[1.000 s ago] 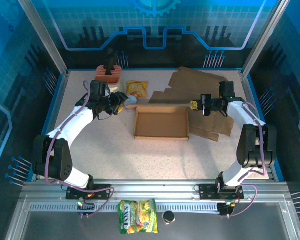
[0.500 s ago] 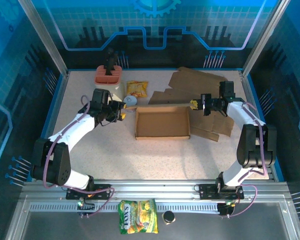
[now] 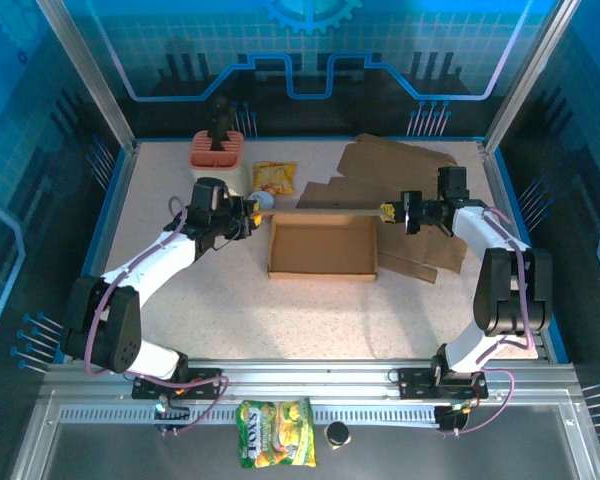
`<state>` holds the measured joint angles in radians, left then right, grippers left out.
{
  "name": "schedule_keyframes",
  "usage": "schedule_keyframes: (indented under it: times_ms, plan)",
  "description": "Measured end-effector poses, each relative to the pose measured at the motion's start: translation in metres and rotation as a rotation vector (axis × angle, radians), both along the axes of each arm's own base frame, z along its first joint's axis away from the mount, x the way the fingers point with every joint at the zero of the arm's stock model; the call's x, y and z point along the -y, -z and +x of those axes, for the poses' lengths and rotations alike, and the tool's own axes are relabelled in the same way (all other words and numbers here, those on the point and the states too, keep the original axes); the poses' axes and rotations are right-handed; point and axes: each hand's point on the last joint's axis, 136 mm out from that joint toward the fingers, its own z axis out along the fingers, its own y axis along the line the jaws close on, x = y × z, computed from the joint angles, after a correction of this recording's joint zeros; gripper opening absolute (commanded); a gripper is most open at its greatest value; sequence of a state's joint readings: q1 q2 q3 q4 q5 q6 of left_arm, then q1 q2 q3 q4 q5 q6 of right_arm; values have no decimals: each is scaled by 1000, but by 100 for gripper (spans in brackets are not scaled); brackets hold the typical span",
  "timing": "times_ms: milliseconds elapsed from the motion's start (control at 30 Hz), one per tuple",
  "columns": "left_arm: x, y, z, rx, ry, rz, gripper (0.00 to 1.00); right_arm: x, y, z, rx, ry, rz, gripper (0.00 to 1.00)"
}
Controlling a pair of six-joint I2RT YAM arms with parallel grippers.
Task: Fold the paper box
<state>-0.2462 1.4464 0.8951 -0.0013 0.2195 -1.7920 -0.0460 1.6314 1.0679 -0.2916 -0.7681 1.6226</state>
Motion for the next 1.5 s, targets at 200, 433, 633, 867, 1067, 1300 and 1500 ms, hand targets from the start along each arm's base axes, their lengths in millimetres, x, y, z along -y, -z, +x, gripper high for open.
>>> schedule_keyframes:
  times_ms: [200,433,633,867,1067,1300,1500]
  plan:
    - [-1,6,-3,-20,-17,2,40,0,-1,2,12,0,3,0]
    - [-28,-7,-25,17,108,212,40,-1,3,0,9,-26,-1,0]
    - [-40,-49,-37,298,476,624,39,-2,6,4,4,-44,0,0]
    - [-23,-37,-66,524,1006,985,52,2,2,11,8,-65,-7,0]
    - [-6,-35,-74,724,1287,1217,62,4,5,11,1,-75,-9,0]
    - [-10,-26,-56,794,1407,1402,66,4,6,12,-1,-78,-9,0]
    - [-13,1,-41,759,1506,1452,69,4,6,12,1,-80,-8,0]
